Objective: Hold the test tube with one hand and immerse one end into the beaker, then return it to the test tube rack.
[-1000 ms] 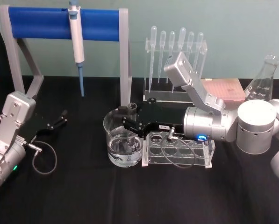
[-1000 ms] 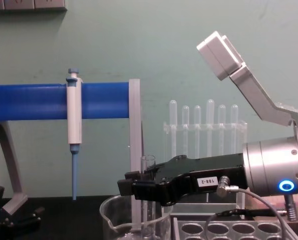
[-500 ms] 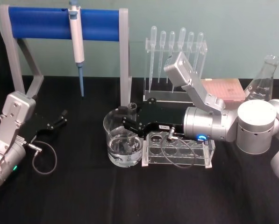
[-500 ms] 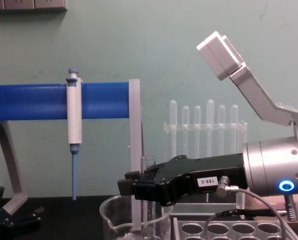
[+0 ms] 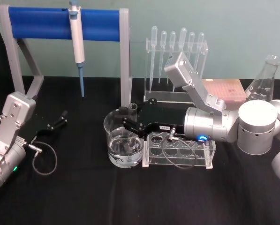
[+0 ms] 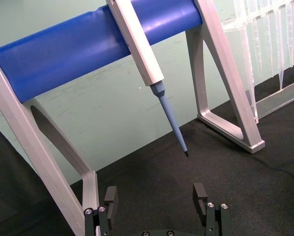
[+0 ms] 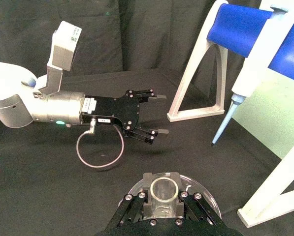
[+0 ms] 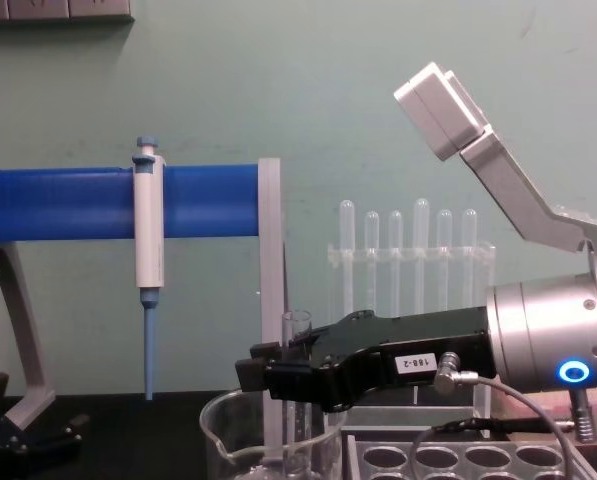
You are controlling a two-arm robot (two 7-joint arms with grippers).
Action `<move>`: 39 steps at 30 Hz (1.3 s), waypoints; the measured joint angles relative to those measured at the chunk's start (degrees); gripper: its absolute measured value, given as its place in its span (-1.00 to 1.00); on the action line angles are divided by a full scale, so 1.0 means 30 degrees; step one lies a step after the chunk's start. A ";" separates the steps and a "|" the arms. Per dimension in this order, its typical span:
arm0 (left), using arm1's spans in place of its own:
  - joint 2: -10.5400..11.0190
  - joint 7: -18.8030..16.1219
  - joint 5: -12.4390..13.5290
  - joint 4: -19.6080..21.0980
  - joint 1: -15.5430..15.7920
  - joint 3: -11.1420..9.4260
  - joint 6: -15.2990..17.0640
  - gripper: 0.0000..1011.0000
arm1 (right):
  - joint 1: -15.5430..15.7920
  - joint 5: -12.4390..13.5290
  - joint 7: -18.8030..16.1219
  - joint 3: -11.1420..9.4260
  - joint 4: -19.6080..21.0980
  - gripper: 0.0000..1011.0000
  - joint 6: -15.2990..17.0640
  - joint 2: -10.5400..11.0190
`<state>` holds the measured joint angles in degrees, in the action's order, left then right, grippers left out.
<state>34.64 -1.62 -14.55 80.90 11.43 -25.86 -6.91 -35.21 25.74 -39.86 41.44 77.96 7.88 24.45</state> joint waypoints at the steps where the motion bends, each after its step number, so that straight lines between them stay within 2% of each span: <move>1: 0.0000 0.0000 0.0000 0.0000 0.0000 0.0000 0.0001 0.98 | 0.0000 0.0000 0.0000 0.0001 -0.0001 -0.56 0.0001 0.0000; 39: -0.0001 0.0000 0.0001 0.0000 0.0000 0.0001 0.0000 0.98 | 0.0000 0.0000 0.0000 0.0001 -0.0001 -0.56 0.0001 0.0000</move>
<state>34.64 -1.62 -14.55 80.90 11.43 -25.86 -6.91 -35.20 25.74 -39.86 41.44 77.96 7.88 24.45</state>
